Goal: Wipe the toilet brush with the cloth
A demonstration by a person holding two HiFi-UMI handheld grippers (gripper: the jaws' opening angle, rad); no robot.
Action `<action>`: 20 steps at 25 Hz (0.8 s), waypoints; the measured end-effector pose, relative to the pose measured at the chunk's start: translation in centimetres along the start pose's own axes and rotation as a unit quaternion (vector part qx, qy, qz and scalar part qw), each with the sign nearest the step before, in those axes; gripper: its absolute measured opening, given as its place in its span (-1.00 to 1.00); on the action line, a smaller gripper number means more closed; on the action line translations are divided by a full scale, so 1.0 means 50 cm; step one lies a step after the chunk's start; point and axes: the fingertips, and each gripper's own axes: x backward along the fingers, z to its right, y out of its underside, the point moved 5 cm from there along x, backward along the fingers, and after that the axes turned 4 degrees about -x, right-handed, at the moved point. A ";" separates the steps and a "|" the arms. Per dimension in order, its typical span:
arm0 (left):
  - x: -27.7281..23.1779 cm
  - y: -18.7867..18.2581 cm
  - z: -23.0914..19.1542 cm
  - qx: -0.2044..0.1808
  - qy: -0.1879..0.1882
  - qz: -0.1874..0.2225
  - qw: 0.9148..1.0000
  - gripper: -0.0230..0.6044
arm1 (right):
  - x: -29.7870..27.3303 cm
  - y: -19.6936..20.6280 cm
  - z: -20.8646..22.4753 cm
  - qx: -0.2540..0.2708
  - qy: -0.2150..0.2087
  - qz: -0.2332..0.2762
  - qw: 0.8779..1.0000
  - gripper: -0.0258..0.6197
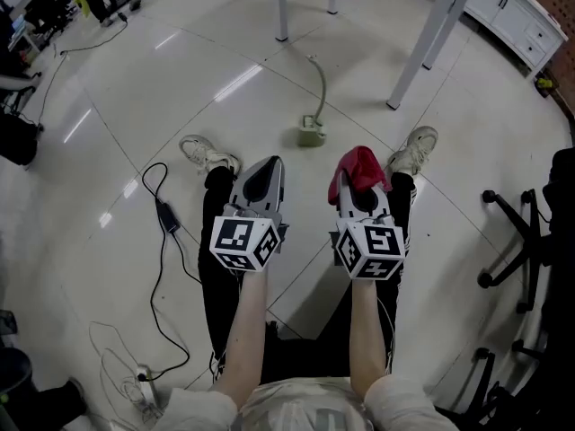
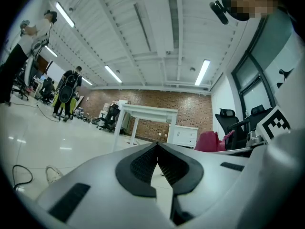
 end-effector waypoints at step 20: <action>0.298 -0.030 0.152 -0.028 -0.063 0.023 0.997 -0.91 | 0.318 0.019 -0.102 0.021 -0.036 0.009 0.999 -0.82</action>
